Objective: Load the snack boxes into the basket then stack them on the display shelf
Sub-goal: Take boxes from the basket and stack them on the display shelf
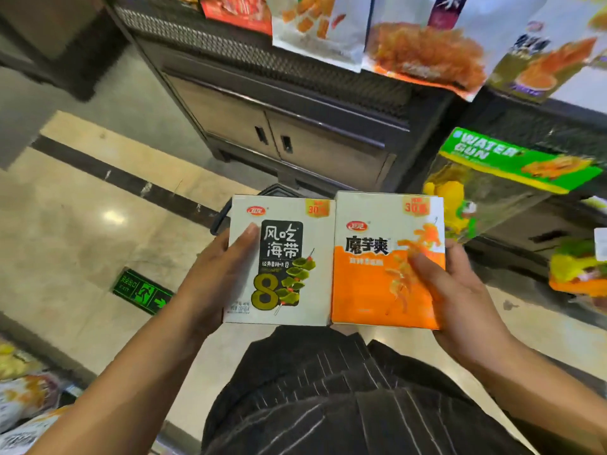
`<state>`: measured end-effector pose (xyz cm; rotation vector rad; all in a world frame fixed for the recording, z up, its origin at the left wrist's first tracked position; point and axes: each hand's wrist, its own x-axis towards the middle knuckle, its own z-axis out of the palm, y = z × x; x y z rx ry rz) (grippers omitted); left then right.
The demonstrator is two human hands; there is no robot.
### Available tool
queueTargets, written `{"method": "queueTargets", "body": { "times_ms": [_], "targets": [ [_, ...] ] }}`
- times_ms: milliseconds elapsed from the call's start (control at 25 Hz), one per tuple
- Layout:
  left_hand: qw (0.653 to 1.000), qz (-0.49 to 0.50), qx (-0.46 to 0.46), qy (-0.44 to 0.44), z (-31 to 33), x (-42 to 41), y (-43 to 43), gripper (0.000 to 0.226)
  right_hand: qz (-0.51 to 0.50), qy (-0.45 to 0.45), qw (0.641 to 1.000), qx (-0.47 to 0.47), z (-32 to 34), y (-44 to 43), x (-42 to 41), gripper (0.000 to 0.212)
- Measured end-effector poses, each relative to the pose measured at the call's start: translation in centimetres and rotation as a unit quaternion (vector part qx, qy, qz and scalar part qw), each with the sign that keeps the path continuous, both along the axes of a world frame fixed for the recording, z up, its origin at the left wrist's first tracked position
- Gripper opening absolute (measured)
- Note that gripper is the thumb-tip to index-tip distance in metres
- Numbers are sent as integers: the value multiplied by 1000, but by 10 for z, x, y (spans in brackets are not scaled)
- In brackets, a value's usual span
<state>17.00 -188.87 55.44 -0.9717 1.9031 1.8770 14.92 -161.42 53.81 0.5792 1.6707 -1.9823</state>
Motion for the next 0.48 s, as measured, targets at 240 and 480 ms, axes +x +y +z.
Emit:
{"method": "queueTargets", "body": {
  "times_ms": [240, 480],
  "targets": [
    [997, -39, 42, 47, 39, 10, 122, 35, -39, 3, 999, -25, 51, 132, 28, 62],
    [991, -99, 35, 87, 66, 3, 229, 34, -49, 27, 998, -37, 86, 242, 42, 51]
  ]
}}
